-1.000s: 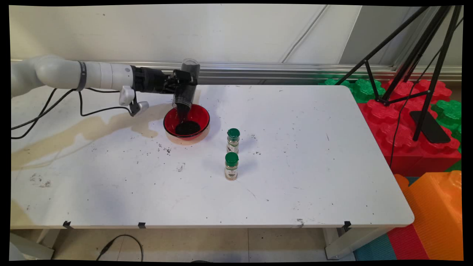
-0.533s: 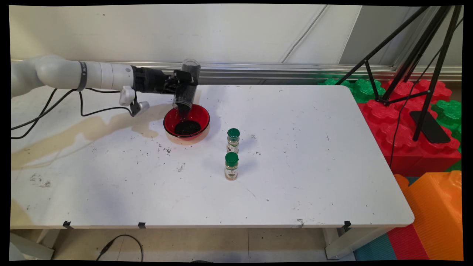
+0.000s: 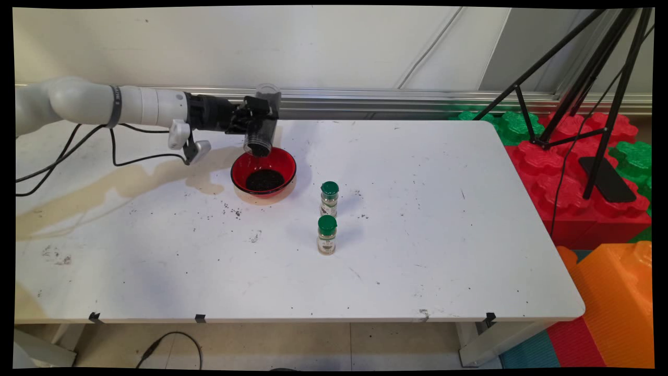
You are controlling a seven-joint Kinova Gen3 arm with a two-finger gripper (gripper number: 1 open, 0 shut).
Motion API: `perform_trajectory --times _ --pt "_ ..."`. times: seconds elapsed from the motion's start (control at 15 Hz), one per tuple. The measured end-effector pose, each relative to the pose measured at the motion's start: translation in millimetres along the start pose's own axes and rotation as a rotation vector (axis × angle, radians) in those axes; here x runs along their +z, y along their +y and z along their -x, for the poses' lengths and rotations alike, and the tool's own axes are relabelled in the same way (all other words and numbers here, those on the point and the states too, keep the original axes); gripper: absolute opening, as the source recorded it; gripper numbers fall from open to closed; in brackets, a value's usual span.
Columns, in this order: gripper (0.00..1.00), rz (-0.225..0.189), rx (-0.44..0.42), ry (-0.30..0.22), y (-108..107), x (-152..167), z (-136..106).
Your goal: Pour the black seasoning powder in the red bowl
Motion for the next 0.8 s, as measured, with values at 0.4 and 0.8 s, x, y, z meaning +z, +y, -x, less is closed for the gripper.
perform_trajectory --times 0.4,0.8 --pt "0.0 0.0 -0.073 0.005 -1.5 -4.0 0.4" --pt "0.0 0.003 -0.175 0.009 -4.1 -8.7 -0.1"
